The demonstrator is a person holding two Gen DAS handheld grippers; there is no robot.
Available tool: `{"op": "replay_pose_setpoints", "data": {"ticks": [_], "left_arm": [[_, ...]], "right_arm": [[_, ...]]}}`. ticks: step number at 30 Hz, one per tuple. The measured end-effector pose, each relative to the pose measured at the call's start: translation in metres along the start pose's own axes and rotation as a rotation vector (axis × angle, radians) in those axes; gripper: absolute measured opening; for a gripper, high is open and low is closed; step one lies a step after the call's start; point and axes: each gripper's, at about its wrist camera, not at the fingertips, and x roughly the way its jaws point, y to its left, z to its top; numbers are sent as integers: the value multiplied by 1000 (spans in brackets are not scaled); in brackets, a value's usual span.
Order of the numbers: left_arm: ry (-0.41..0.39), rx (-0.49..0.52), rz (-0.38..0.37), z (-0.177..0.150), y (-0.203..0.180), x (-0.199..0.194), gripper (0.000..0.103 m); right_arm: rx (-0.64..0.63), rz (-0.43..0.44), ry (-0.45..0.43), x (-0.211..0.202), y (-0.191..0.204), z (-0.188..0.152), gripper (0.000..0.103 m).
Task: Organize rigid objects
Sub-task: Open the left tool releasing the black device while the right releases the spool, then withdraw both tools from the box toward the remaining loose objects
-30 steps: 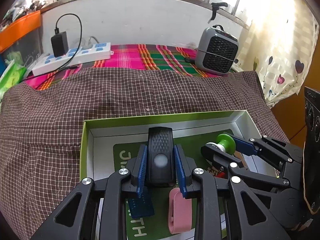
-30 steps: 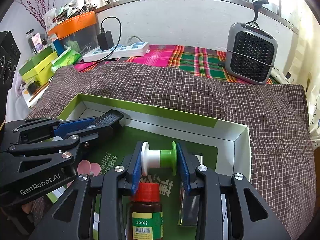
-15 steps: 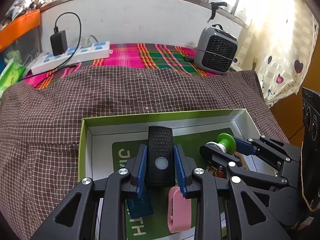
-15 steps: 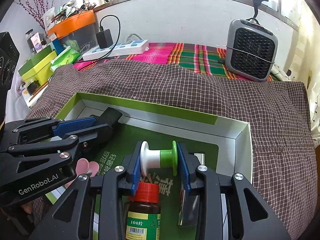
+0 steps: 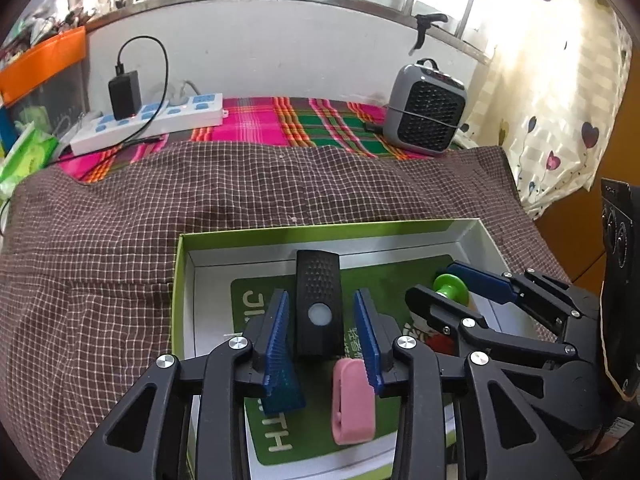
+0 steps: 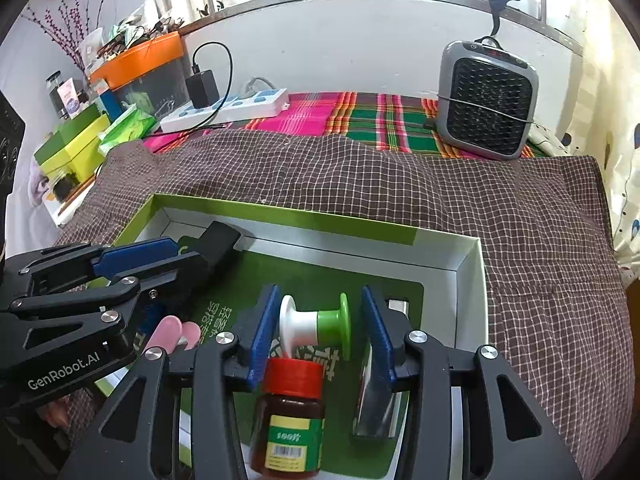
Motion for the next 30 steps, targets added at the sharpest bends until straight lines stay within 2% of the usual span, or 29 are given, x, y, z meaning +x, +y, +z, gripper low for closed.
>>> {"op": "replay_pose_setpoints", "data": {"ticks": [13,18,20,23,30], "left_arm": [[-49,-18,-12,-16,8,-38,36],[-69,-7,20,-27,10,-54,36],[-73,-15,14,-33,12,-60,36],[-83,-4,44,-43,12,-68,36],[-98,-29,27,-60,19,-89,36]], "right_arm": [[51,-19,-43,-32,-5,-13,49],[74,-23,-68,-47,-4,-20,49],[78,-27,-80,-55,-2,-24,49],[82,-34,-84,-63,0,-32,49],[88,-44,-95,-83,5,-54,49]]}}
